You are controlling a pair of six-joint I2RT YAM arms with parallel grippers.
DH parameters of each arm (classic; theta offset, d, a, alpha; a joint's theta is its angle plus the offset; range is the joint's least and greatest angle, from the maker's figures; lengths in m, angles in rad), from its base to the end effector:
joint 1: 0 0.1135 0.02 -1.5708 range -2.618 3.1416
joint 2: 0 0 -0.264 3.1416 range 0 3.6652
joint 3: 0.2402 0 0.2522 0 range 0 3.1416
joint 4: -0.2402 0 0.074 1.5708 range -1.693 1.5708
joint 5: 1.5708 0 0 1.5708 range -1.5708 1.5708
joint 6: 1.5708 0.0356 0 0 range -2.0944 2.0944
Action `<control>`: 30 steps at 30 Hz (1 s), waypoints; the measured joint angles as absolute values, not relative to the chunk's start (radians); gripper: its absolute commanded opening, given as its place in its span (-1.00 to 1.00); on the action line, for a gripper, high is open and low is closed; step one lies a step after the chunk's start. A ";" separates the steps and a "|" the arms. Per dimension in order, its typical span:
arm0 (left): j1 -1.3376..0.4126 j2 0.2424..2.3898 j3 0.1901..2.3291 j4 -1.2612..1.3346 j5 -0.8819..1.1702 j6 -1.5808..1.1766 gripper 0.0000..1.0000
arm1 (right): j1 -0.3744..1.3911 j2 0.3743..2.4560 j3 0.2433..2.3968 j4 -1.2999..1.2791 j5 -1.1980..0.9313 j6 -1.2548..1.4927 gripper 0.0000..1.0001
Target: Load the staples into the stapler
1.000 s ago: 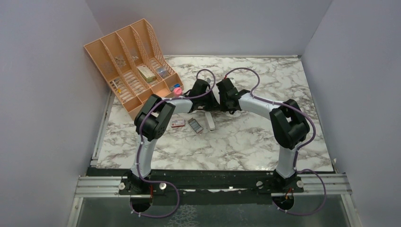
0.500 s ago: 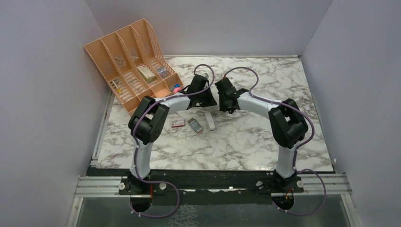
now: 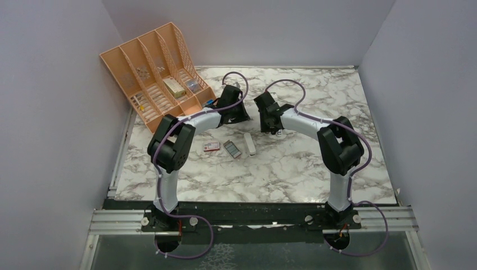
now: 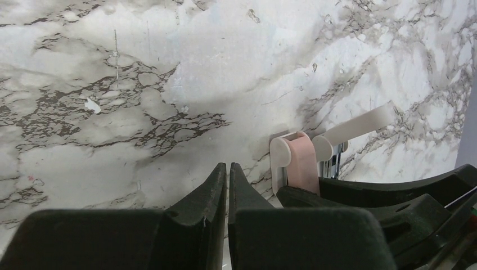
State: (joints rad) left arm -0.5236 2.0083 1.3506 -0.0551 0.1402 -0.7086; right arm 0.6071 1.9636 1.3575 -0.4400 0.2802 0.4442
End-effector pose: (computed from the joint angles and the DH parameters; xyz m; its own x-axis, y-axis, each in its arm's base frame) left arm 0.3829 -0.2268 0.1789 -0.8118 -0.2754 -0.5149 0.0769 0.8237 -0.5617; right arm 0.3430 0.2263 0.1735 -0.8285 -0.0727 -0.5552 -0.0868 0.9962 -0.0008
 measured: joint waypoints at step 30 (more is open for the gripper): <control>-0.516 1.948 1.309 -0.060 0.121 -0.672 -0.84 | 0.610 1.942 1.441 -0.514 0.265 0.444 -0.24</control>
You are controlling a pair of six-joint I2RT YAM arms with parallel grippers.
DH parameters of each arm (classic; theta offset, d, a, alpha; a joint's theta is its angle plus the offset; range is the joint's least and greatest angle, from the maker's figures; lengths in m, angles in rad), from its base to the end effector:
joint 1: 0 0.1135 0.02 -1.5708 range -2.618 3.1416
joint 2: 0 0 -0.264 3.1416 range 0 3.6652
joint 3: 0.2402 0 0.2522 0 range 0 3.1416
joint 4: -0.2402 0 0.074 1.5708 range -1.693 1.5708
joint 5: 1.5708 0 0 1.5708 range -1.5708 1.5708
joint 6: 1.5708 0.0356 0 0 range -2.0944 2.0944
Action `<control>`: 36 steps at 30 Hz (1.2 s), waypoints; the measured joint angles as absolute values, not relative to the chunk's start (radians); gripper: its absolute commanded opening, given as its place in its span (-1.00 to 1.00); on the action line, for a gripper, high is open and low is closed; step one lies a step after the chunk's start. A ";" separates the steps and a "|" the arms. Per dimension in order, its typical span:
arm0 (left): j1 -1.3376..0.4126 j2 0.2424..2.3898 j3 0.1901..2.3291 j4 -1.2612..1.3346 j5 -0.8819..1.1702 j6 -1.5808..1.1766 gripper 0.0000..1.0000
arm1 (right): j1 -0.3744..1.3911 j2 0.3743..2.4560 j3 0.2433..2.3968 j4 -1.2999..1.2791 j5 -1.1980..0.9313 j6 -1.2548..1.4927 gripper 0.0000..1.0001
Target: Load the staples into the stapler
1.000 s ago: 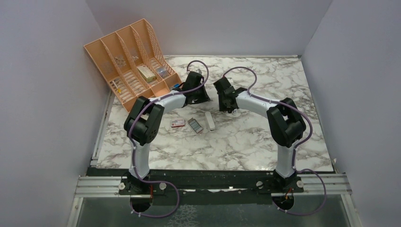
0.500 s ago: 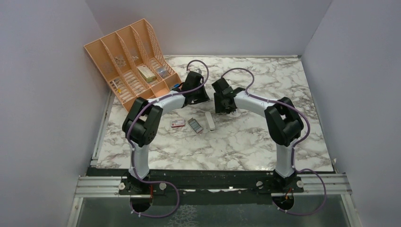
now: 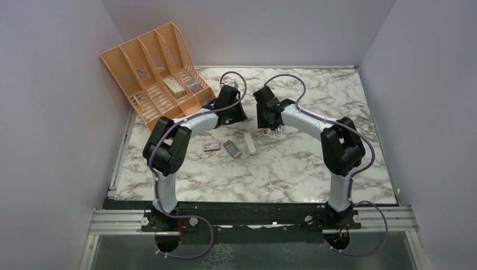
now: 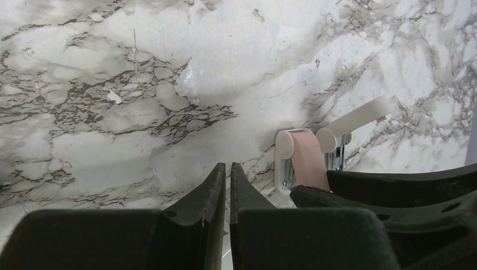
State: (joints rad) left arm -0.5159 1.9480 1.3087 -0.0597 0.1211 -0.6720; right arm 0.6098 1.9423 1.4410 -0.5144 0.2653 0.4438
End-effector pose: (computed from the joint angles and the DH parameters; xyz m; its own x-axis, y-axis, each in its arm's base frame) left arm 0.3748 -0.2175 0.1906 -0.7930 -0.2607 -0.5507 0.0977 0.8376 -0.5374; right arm 0.3469 0.2309 0.2023 -0.8178 -0.0659 -0.5717 -0.0977 0.9949 0.0250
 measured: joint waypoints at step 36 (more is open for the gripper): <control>-0.512 1.948 1.251 -0.045 0.122 -0.672 -0.84 | 0.609 1.976 1.427 -0.531 0.268 0.456 -0.28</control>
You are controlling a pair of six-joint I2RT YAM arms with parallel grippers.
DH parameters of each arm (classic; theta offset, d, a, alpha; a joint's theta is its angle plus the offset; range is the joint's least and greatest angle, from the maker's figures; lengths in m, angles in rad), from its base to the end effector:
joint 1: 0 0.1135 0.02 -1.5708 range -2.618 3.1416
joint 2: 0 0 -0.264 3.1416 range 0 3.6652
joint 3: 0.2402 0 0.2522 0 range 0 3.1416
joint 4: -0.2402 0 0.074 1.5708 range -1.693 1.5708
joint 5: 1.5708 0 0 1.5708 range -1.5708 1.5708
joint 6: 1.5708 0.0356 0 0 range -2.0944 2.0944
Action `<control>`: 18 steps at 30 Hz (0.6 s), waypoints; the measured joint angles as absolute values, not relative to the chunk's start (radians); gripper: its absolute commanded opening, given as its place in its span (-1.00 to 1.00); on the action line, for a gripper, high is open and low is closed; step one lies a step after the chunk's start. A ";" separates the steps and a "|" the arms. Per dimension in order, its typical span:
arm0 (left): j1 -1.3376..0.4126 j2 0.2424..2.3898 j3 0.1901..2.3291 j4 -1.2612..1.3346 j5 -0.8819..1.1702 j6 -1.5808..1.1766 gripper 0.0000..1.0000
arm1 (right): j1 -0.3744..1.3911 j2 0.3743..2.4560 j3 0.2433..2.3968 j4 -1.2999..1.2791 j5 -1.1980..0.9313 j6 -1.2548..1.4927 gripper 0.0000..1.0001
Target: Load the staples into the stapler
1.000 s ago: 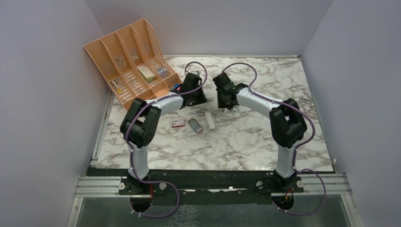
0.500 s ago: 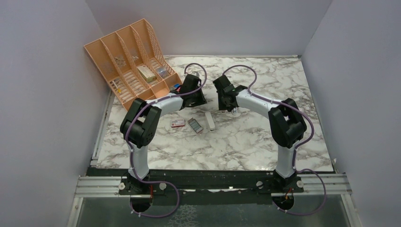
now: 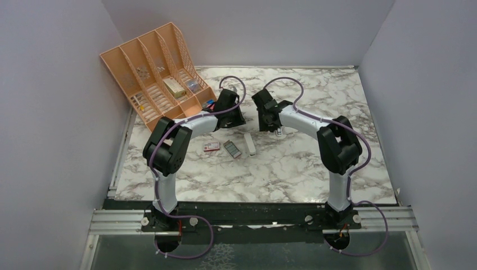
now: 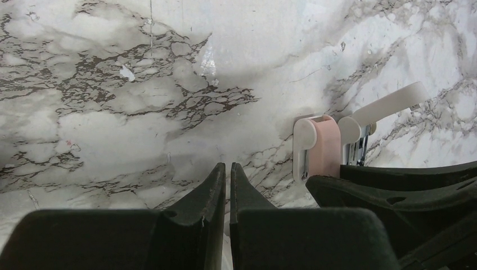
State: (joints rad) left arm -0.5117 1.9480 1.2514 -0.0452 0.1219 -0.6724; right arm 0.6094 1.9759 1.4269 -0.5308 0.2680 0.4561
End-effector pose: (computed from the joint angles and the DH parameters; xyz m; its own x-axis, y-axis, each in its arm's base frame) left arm 0.3678 -0.2115 0.1739 -0.8123 -0.2529 -0.5256 0.0745 0.8488 -0.5235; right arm 0.3460 0.2300 0.1840 -0.8472 -0.0734 -0.5262 -0.0851 0.9964 -0.0020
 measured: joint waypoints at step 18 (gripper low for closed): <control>-0.509 1.932 1.252 -0.046 0.123 -0.668 -0.65 | 0.603 1.989 1.486 -0.574 0.272 0.451 0.10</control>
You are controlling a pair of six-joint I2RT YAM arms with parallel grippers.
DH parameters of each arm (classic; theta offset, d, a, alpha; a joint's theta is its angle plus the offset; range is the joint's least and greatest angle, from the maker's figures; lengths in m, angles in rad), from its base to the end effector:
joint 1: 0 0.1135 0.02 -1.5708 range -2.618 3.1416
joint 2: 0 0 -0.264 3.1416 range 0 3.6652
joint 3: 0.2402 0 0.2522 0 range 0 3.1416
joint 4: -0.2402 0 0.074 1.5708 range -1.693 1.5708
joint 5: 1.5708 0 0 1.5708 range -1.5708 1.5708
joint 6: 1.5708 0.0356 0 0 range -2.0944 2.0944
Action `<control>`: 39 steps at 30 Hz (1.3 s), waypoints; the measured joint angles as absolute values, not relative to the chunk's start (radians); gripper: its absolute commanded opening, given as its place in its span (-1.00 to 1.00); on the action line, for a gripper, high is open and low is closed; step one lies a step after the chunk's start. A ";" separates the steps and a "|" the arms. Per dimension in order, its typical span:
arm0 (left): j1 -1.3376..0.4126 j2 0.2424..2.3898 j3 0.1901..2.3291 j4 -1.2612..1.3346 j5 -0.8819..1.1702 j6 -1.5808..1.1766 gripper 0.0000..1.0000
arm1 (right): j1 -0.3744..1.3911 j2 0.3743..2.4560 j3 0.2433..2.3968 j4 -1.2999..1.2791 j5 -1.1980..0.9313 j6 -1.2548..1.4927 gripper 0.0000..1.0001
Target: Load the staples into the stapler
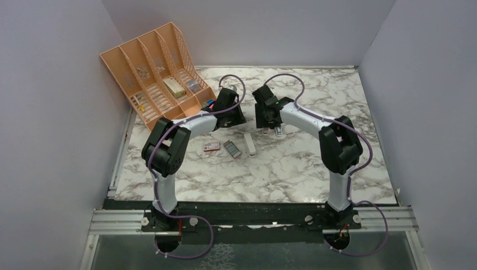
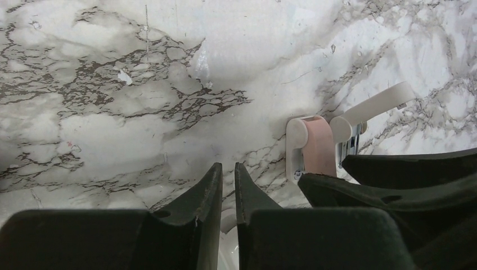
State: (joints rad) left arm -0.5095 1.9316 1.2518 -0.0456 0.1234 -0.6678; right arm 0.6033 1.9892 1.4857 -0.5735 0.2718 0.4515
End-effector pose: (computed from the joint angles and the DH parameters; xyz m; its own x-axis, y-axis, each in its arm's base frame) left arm 0.3673 -0.2103 0.1806 -0.8043 -0.2546 -0.5369 0.0845 0.8454 -0.5275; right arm 0.3530 0.2316 0.1937 -0.8452 -0.0719 -0.5296 -0.0811 0.9967 -0.0059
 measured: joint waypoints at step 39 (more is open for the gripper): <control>-0.510 1.797 1.251 -0.024 0.205 -0.671 -0.13 | 0.411 2.027 1.585 -0.520 0.181 0.141 -0.24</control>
